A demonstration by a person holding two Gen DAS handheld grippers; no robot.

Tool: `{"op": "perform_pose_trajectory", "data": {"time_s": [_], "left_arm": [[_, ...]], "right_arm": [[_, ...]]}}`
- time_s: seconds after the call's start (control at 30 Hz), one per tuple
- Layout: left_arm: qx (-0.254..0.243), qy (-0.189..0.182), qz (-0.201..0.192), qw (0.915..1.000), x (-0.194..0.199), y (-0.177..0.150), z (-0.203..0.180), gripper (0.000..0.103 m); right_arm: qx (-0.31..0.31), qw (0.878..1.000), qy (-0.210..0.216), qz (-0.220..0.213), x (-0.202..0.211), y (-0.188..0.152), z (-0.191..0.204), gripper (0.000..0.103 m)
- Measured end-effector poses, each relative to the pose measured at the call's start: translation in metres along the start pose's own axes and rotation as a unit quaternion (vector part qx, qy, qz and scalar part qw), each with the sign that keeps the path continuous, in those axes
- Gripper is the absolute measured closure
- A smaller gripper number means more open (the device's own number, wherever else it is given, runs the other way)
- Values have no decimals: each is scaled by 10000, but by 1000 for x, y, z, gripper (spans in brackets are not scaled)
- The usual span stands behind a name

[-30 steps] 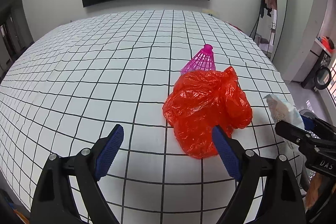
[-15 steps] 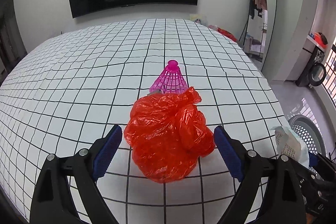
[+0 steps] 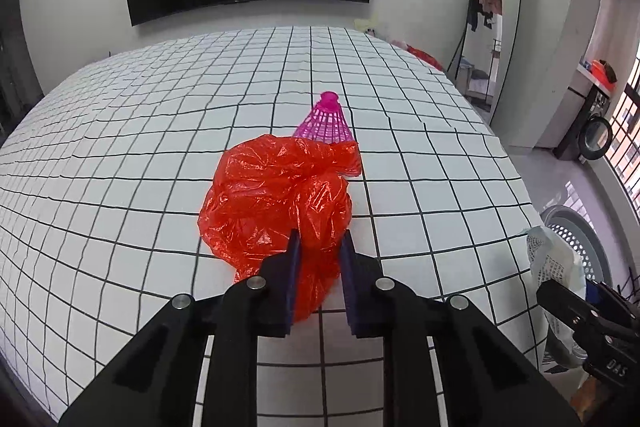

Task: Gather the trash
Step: 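Carry the bag and packet over the grey basket and open both grippers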

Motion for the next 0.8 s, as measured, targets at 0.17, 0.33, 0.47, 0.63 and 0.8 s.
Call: {"op": "perform_pose_trajectory", "data": {"time_s": [0.17, 0.33, 0.47, 0.63, 0.8], "left_arm": [[82, -64, -322, 9994, 36, 11, 10, 84], [-93, -223, -529, 9983, 56, 13, -6, 84], [-426, -505, -467, 9967, 57, 2, -41, 84], [-885, -953, -308, 9910, 53, -16, -99, 84], [-1329, -1420, -122, 9808, 47, -39, -163, 84]], "right_arm": [[-9, 10000, -18, -63, 3, -1, 1, 41], [-51, 9998, -116, -159, 15, -3, -4, 41], [-172, 9991, -312, -242, 31, -8, -18, 41], [-360, 9957, -785, -329, 59, -20, -50, 41], [-666, 9884, -1302, -403, 91, -40, -91, 41]]}}
Point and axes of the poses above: each gripper's, at about its wrist camera, not at the fingertips, and x roughly against the way its jaws point, z to its left, y to its top, the point moved 9 cm from there along -x, roughly the way its jaws point, and after that the axes turned 14 degrees about x, right-handed, at the moved point
